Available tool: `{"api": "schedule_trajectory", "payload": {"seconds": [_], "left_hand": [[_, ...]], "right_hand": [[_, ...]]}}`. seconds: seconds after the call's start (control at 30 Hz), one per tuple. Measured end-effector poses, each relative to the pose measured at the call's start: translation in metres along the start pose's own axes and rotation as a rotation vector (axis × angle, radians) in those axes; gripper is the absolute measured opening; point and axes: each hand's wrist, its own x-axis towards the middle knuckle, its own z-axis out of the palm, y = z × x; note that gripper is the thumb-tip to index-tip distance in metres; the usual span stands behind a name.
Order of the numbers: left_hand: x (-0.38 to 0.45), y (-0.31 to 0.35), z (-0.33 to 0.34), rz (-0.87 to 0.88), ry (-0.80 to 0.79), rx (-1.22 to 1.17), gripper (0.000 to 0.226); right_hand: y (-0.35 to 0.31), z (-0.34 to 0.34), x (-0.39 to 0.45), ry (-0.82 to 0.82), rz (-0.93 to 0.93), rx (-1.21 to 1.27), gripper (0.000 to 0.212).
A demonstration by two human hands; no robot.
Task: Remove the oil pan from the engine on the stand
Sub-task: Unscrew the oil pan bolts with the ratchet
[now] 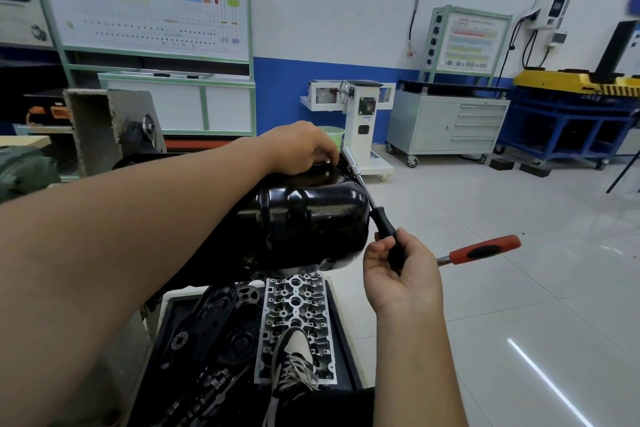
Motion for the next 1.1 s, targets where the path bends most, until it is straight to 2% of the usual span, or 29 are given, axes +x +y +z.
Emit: {"api": "schedule_trajectory", "payload": {"seconds": [0.13,0.33,0.5,0.7,1.03,1.1], "left_hand": [[0.001,-0.001,0.001,-0.027,0.049,-0.019,0.014],[0.0,-0.001,0.001,-0.022,-0.013,-0.062,0.023],[0.001,-0.001,0.002,-0.035,0.037,-0.055,0.014],[0.0,0.002,0.0,-0.009,-0.017,-0.026,0.023],[-0.001,0.009,-0.004,0.013,0.014,0.032,0.014],[-0.001,0.009,-0.005,0.01,0.056,0.014,0.019]], "right_hand": [[0.0,0.0,0.0,0.001,0.002,0.003,0.009],[0.0,0.0,0.0,-0.006,0.011,0.008,0.011],[0.0,0.0,0.001,0.0,0.012,-0.001,0.012],[0.0,0.0,0.003,0.006,0.006,-0.024,0.007],[-0.001,0.001,0.0,0.026,-0.001,-0.001,0.005],[0.0,0.002,0.001,0.025,-0.002,-0.005,0.004]]}}
